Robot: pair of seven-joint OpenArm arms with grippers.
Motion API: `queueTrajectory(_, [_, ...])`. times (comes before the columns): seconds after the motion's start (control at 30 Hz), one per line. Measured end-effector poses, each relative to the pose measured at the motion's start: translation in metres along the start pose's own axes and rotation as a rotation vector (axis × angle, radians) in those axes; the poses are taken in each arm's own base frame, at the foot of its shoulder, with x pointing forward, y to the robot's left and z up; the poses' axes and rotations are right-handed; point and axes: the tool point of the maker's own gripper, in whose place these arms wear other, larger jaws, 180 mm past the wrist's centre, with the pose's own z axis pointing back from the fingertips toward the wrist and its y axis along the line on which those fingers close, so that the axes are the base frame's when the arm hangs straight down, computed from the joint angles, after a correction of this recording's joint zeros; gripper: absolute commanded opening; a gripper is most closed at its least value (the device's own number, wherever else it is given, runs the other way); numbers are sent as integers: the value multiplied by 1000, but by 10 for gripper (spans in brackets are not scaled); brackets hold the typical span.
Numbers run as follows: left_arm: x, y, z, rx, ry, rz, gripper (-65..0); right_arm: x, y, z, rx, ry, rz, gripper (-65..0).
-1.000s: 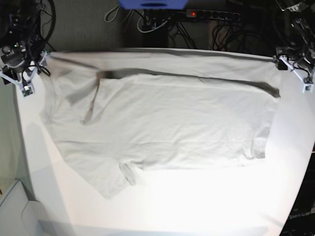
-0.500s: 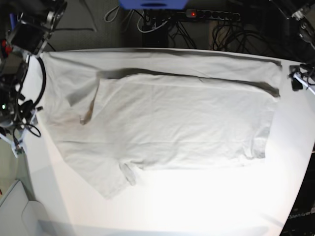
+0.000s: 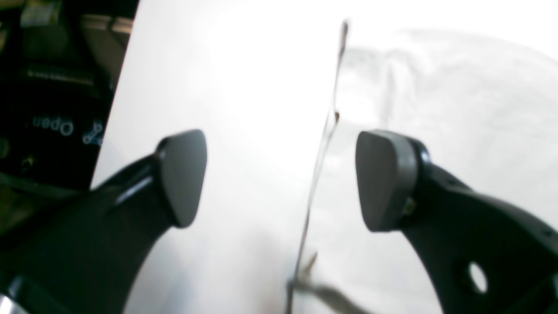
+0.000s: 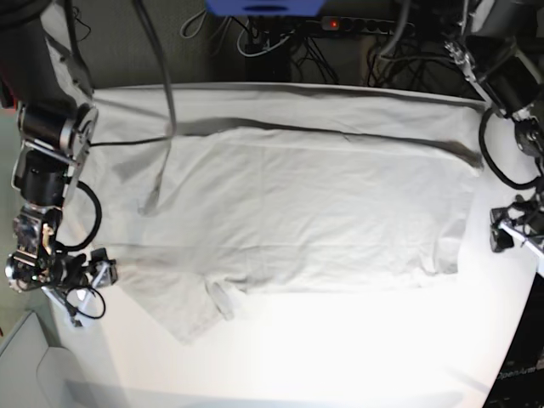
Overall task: Layout the t-shirt on the table in an organized manner, then fold the t-shirt properly
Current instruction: 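Release the fold edge and move both grippers to the shirt's opposite edge, then grasp the grey shirt's hem-side corners with both grippers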
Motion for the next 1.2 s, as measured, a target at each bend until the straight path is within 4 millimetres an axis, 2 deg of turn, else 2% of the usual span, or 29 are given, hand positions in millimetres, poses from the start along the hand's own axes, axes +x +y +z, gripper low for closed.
queueTrajectory(0.13, [16,-47,-26,-110,-86,-84,-133,11,2,-9,40,-89,-47,-235])
queueTrajectory(0.23, [16,-64,-39,-142,-109,-112,-133,8,-3,-12,40,-120,-63,-235])
queueTrajectory(0.37, [14,-68,-53,-167,-108,-70,-133,6,2,-17,55,-152,-77,-235])
queueTrajectory(0.5, [4,-73,-61,-182,-85,-38,-133,-1,11,-24,84,-142,-101,-235])
queueTrajectory(0.83, [4,-75,-61,-187,-100,-30,-133,-32,19,-35,104,-153,-138,-235])
queueTrajectory(1.0, [4,-75,-61,-187,-101,-29,-133,-33,11,-33,89,-173,-141,-235])
queueTrajectory(1.2, [4,-76,-61,-187,-101,-28,-133,-34,11,-33,89,-172,-139,-235])
